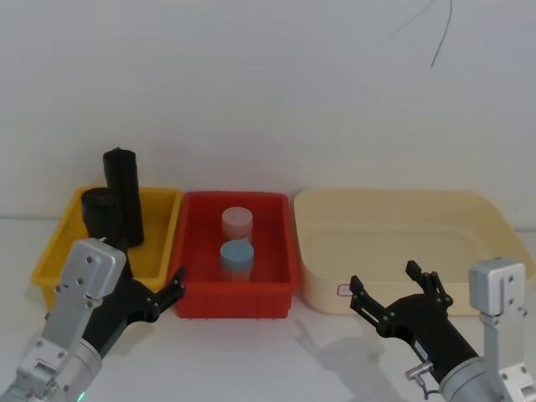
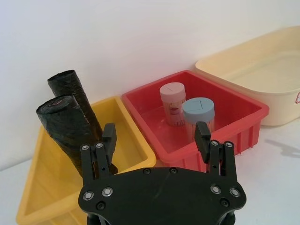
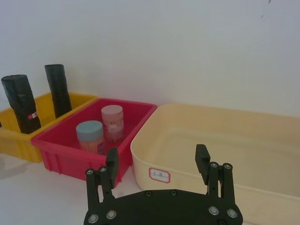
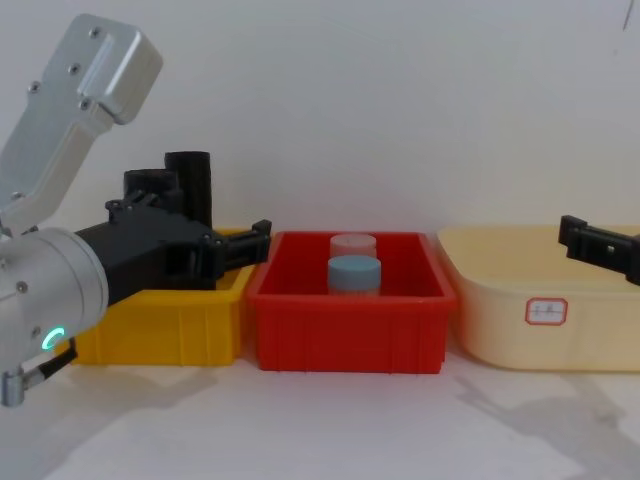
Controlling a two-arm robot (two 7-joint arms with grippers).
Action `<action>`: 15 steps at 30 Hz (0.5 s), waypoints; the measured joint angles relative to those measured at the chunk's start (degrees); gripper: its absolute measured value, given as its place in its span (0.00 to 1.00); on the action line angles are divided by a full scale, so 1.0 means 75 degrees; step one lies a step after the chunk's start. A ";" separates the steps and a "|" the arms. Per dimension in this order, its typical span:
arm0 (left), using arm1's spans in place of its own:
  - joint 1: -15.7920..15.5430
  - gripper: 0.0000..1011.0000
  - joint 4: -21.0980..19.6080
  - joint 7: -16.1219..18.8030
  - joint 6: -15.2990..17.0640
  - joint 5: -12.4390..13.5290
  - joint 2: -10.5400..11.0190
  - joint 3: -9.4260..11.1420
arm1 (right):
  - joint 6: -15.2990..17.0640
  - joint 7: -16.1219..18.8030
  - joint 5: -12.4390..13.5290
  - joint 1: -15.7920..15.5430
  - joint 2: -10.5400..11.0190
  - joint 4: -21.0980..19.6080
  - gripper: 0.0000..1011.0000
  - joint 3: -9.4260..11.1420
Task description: Pick up the garbage bag with the one hand and transfer it to the other hand.
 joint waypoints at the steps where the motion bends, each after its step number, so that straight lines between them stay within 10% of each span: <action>1: 0.0000 0.99 0.0000 0.0000 0.0000 -0.0001 0.0000 0.0000 | 0.0000 0.0000 0.0000 0.0000 0.0000 0.0000 0.99 0.0000; 15: 0.0000 0.99 0.0000 0.0000 0.0000 0.0000 0.0000 0.0000 | 0.0000 0.0000 0.0000 0.0000 0.0000 0.0000 0.99 0.0001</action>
